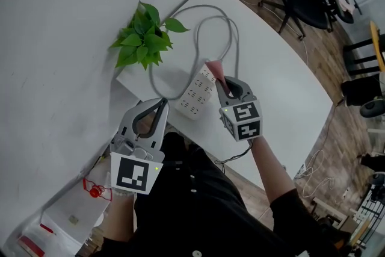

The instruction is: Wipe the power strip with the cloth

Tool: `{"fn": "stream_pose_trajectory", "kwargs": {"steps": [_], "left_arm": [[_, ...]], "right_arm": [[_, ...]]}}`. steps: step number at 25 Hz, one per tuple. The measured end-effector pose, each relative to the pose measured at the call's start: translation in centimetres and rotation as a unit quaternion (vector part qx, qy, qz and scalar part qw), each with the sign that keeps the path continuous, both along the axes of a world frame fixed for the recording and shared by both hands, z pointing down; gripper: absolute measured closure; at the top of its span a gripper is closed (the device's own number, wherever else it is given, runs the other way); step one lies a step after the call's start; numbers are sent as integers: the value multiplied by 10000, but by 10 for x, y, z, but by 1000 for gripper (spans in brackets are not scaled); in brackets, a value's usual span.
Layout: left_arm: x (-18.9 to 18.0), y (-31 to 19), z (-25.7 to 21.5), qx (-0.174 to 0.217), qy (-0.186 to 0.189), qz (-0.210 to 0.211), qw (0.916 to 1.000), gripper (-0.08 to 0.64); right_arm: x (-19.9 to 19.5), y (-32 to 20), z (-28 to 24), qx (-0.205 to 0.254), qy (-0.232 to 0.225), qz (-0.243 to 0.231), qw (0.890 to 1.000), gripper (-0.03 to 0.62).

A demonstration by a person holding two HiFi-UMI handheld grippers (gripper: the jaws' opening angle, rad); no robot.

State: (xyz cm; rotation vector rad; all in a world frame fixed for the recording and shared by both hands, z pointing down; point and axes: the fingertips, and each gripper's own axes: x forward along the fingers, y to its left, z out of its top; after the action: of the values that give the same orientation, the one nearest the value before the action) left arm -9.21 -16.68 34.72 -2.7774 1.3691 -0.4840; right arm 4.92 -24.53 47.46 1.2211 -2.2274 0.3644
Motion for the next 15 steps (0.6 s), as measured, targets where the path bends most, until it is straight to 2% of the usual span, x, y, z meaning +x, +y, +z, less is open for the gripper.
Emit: {"fn": "stream_pose_trajectory", "kwargs": {"steps": [4, 7, 11, 15], "left_arm": [[-6, 2, 1, -36, -15, -75, 10000, 548], [-11, 2, -1, -3, -30, -99, 9999, 548], [-17, 4, -1, -3, -24, -167, 9999, 548], [-20, 6, 1, -32, -15, -212, 9998, 548]], "right_arm": [[19, -34, 2, 215, 378, 341, 9985, 535], [25, -49, 13, 170, 610, 429, 9971, 535], [22, -52, 31, -53, 806, 255, 9964, 535], [9, -46, 45, -307, 908, -133, 9953, 535]]}}
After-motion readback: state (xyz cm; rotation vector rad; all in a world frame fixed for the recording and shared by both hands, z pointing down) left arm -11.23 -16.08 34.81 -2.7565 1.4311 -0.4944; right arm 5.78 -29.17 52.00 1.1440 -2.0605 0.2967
